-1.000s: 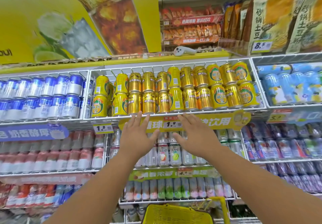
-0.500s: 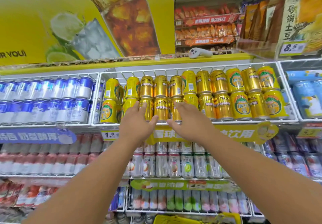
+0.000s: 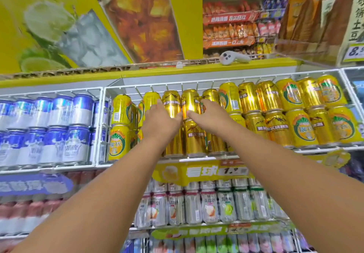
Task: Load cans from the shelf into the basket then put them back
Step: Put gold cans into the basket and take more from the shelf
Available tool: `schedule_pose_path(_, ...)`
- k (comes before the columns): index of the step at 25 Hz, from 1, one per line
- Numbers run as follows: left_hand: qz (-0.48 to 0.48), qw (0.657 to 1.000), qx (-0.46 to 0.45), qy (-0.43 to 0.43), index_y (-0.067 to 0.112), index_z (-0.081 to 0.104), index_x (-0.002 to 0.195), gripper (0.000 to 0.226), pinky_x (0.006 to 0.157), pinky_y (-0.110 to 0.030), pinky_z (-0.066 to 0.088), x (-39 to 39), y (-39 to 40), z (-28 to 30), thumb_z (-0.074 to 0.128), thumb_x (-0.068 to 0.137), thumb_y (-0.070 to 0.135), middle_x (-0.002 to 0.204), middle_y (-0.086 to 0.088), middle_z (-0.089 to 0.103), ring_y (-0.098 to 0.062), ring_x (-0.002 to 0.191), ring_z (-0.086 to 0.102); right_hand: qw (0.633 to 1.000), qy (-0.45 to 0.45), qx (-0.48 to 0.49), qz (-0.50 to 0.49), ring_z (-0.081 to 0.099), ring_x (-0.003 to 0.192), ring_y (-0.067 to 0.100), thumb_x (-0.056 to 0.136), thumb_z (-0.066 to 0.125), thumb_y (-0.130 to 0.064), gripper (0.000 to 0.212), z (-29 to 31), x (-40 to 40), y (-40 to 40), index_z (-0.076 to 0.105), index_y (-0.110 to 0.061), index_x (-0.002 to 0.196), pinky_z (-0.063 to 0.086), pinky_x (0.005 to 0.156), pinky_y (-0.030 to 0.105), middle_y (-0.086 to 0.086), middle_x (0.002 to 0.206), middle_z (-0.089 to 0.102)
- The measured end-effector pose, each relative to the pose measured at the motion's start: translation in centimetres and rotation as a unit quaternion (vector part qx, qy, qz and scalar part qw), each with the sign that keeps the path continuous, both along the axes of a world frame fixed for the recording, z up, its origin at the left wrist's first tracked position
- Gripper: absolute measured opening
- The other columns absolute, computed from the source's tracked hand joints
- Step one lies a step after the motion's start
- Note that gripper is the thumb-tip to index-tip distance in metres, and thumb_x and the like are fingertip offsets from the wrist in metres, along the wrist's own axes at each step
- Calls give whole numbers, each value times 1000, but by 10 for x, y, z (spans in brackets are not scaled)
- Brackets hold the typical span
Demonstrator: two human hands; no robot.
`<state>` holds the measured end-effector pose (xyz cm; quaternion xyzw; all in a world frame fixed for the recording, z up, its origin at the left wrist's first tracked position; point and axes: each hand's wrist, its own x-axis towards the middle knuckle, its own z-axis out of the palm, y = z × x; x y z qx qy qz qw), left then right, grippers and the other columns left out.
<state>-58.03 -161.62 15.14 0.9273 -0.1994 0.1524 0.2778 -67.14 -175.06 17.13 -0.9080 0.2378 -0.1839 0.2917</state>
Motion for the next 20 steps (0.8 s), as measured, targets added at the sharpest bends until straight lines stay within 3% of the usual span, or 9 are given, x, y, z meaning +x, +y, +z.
schedule_pose_path(3, 27, 999, -38, 1, 7, 39, 147, 81, 100, -47, 45, 11, -11, 7, 62, 88, 57, 144, -12, 49, -33, 135, 42, 999, 15, 23, -40, 49, 133, 31, 89, 58, -61, 80, 9, 23, -6, 42, -10, 148, 45, 94, 37, 8, 148, 49)
schedule_pose_path(5, 42, 998, -48, -1, 6, 50, 134, 69, 92, -46, 48, 18, -21, 14, 68, 86, 52, 133, -13, 55, -34, 127, 48, 998, 11, 37, -59, 61, 105, 31, 87, 60, -59, 62, 14, 36, -9, 60, -8, 121, 42, 67, 29, 6, 109, 66)
schedule_pose_path(6, 47, 998, -51, 9, 5, 51, 130, 66, 91, -46, 49, 20, -27, 17, 70, 85, 50, 131, -13, 56, -35, 125, 50, 997, 7, 40, -65, 60, 90, 29, 87, 62, -56, 49, 15, 42, -11, 62, -9, 101, 36, 56, 27, 2, 86, 62)
schedule_pose_path(8, 53, 996, -53, 39, 5, 53, 127, 66, 88, -46, 50, 22, -37, 20, 75, 81, 48, 129, -13, 56, -35, 123, 52, 996, 4, 49, -75, 55, 76, 26, 87, 66, -48, 40, 19, 50, -12, 56, -10, 77, 32, 50, 28, 0, 70, 54)
schedule_pose_path(12, 83, 994, -38, 63, 6, 59, 123, 68, 83, -44, 53, 31, -55, 18, 81, 75, 50, 124, -13, 59, -35, 118, 57, 995, 13, 45, -91, 58, 68, 23, 82, 72, -34, 34, 23, 66, -15, 52, -14, 64, 32, 46, 25, 1, 67, 56)
schedule_pose_path(14, 96, 993, -15, 63, 7, 62, 123, 64, 81, -43, 53, 39, -58, 20, 80, 77, 49, 125, -13, 58, -34, 117, 57, 994, 28, 27, -99, 60, 72, 24, 81, 74, -34, 30, 25, 75, -16, 56, -13, 70, 33, 47, 24, 0, 74, 60)
schedule_pose_path(17, 113, 991, 15, 73, 10, 60, 129, 62, 84, -42, 52, 46, -61, 25, 76, 82, 47, 130, -12, 51, -32, 119, 55, 992, 57, -4, -113, 64, 93, 25, 78, 80, -39, 32, 32, 85, -12, 61, -16, 90, 42, 62, 27, 1, 93, 61)
schedule_pose_path(20, 125, 988, 25, 92, 10, 54, 135, 65, 90, -41, 50, 48, -63, 31, 74, 84, 45, 135, -12, 46, -30, 125, 50, 989, 68, -25, -132, 63, 91, 23, 80, 79, -36, 31, 32, 94, -7, 56, -17, 85, 43, 63, 29, 1, 91, 57)
